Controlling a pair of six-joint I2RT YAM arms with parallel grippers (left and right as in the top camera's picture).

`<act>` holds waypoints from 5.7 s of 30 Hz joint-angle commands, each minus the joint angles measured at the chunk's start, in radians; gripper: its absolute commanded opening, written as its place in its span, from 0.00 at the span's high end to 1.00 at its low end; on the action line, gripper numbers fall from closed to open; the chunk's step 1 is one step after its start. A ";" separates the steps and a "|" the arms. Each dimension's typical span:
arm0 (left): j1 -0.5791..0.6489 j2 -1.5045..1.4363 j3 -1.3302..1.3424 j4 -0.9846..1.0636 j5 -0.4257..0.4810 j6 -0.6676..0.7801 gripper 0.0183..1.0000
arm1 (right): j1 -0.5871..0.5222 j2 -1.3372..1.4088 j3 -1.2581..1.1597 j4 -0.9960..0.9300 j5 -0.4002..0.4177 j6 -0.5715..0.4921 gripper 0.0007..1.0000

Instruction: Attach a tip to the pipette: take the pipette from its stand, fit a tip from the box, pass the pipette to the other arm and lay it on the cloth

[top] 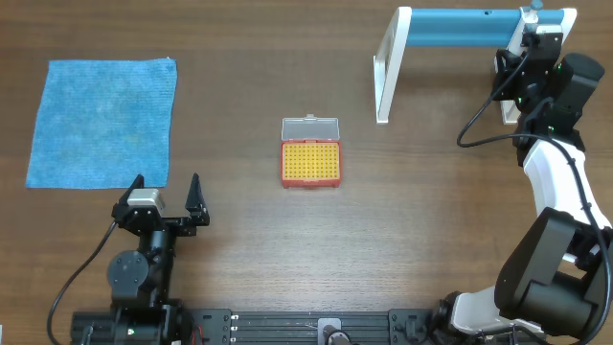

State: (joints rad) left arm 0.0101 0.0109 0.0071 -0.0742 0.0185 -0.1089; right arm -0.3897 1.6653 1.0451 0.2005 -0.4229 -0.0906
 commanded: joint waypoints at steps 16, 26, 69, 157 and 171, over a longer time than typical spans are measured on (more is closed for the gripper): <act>-0.005 -0.008 -0.002 -0.007 -0.018 0.013 0.00 | -0.005 -0.311 0.018 -0.192 -0.039 0.002 0.92; -0.005 -0.007 -0.002 -0.007 -0.018 0.013 0.00 | 0.163 -0.472 0.018 -0.114 -0.406 0.209 0.92; -0.005 -0.007 -0.002 -0.007 -0.018 0.013 0.00 | 0.848 -0.172 -0.376 0.470 -0.250 -0.054 0.92; -0.005 -0.007 -0.002 -0.007 -0.018 0.013 0.00 | 0.802 -0.097 -0.472 0.559 -0.213 0.033 0.92; -0.005 -0.007 -0.002 -0.007 -0.018 0.013 0.00 | 0.802 -0.097 -0.537 0.603 -0.207 0.000 0.92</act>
State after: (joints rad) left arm 0.0101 0.0109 0.0071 -0.0742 0.0185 -0.1089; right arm 0.4183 1.5639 0.5575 0.8051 -0.6445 -0.0875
